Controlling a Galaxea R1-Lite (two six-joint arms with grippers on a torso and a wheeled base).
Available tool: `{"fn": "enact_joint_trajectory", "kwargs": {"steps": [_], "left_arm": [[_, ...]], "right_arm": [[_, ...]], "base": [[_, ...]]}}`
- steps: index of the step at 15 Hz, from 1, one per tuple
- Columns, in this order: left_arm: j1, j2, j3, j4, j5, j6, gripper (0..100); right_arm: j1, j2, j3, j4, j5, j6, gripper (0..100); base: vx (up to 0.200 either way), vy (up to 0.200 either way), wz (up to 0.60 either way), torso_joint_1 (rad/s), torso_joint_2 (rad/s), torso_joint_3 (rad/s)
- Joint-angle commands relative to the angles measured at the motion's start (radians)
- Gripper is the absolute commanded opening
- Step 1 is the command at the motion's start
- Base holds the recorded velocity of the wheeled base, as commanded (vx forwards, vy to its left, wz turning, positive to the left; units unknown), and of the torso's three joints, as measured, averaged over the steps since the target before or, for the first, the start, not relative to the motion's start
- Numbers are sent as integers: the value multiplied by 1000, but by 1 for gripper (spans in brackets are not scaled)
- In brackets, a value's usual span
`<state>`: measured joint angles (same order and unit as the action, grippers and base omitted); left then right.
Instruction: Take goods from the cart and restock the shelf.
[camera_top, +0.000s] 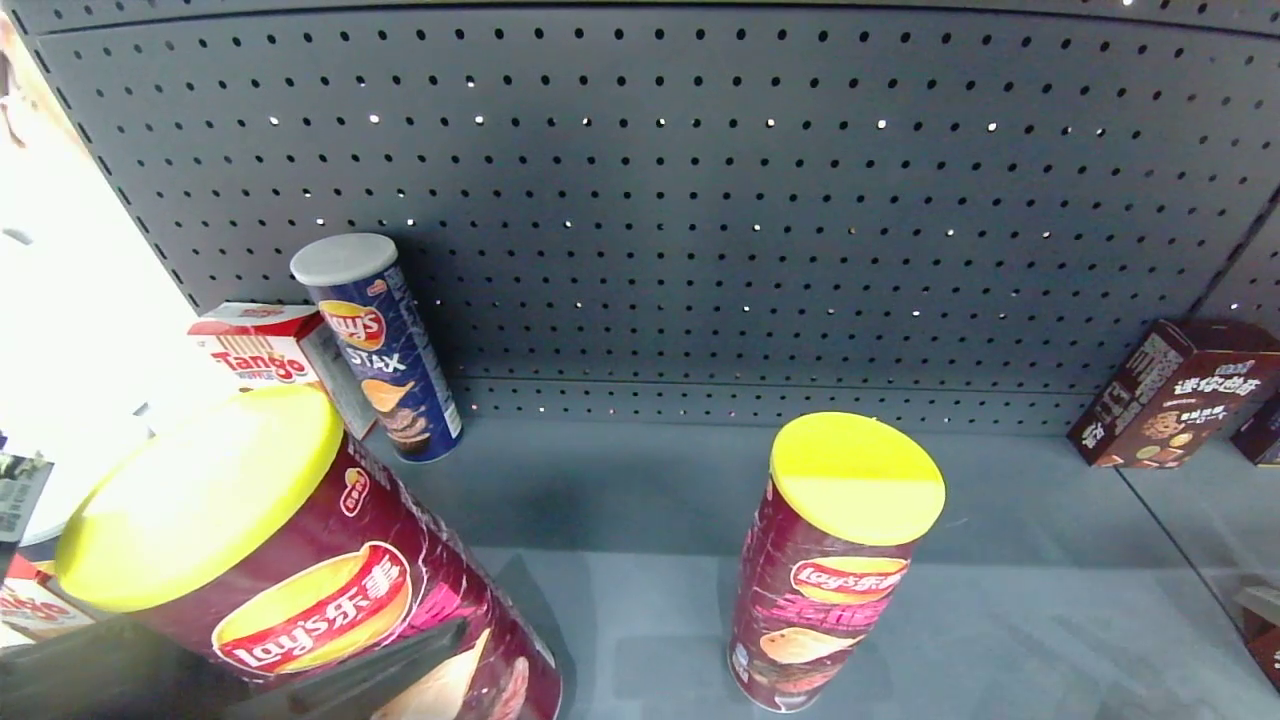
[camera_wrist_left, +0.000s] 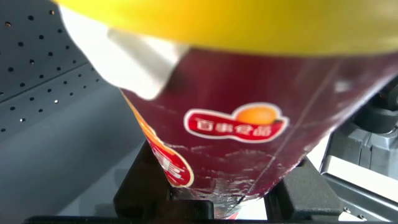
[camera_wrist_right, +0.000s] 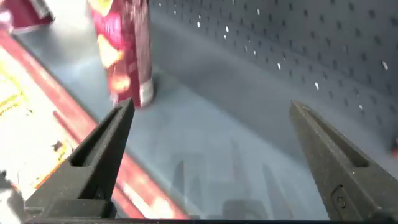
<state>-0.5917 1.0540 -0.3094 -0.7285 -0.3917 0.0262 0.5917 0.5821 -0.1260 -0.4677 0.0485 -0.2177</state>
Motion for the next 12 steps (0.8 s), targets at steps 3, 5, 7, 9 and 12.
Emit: {"fn": "enact_joint_trajectory", "kwargs": {"steps": [3, 5, 7, 9, 12], "left_arm": [[-2, 1, 21, 0, -1, 0, 0], [-2, 1, 23, 0, -1, 0, 0], [-2, 1, 18, -2, -1, 0, 0], [1, 3, 21, -2, -1, 1, 0], [3, 3, 26, 0, -1, 1, 0]], "right_arm": [[-148, -421, 2, 345, 2, 3, 100], [-174, -542, 3, 481, 1, 6, 100], [-201, -582, 23, 549, -53, 46, 100], [-201, -582, 60, 535, -141, 100, 100], [-201, -582, 81, 506, -269, 176, 100]], "base": [[0, 0, 0, 0, 0, 0], [0, 0, 0, 0, 0, 0], [0, 0, 0, 0, 0, 0], [0, 0, 0, 0, 0, 0], [0, 0, 0, 0, 0, 0]]}}
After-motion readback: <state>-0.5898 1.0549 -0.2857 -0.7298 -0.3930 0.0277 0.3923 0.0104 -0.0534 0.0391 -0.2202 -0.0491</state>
